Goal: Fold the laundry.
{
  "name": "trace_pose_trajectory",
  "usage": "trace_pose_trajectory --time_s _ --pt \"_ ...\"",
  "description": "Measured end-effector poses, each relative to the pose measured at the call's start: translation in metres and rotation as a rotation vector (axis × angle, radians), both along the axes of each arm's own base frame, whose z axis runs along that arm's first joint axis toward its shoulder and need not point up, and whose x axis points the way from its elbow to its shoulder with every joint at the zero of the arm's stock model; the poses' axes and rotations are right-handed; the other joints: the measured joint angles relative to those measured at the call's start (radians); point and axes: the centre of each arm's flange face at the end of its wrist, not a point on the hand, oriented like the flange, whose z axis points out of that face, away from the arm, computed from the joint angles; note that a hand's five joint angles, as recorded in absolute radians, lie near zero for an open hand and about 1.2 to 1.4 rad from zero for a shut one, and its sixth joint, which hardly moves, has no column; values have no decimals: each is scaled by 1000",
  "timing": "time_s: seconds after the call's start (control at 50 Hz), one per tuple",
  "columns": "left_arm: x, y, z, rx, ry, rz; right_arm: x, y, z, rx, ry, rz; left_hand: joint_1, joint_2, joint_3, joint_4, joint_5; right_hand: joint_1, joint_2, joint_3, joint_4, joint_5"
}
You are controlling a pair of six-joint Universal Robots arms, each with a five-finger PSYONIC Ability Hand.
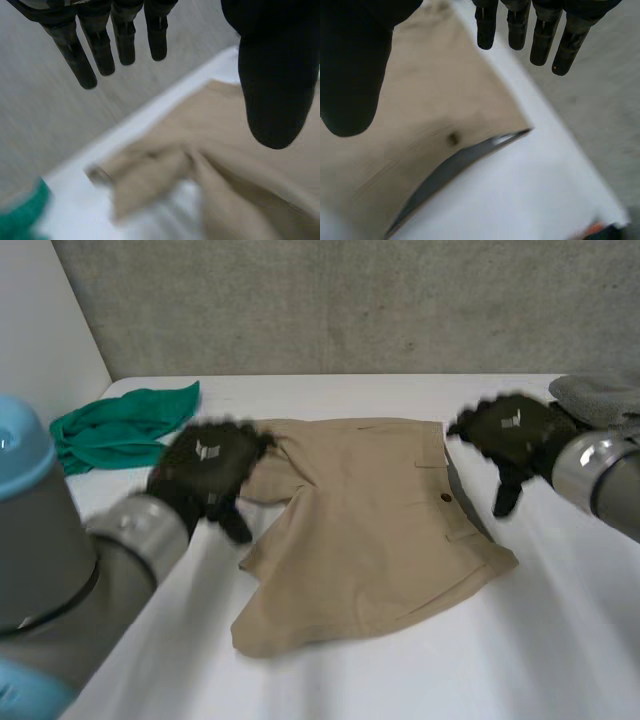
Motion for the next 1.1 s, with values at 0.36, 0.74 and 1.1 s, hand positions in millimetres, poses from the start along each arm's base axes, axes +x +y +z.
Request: trace_pose_trajectory --time_s 0.36,0.74,1.1 --pt "38 70 -82 486 -50 23 -40 13 -87 83 75 139 136 146 149 146 148 219 267 271 254 232" --pt "17 56 -92 474 25 -17 -38 -5 -122 51 59 146 180 186 188 186 184 699 939 940 924 881" --pt "-1 49 -97 399 22 -19 -51 -2 -101 61 11 55 706 761 751 754 740 707 952 969 952 911"
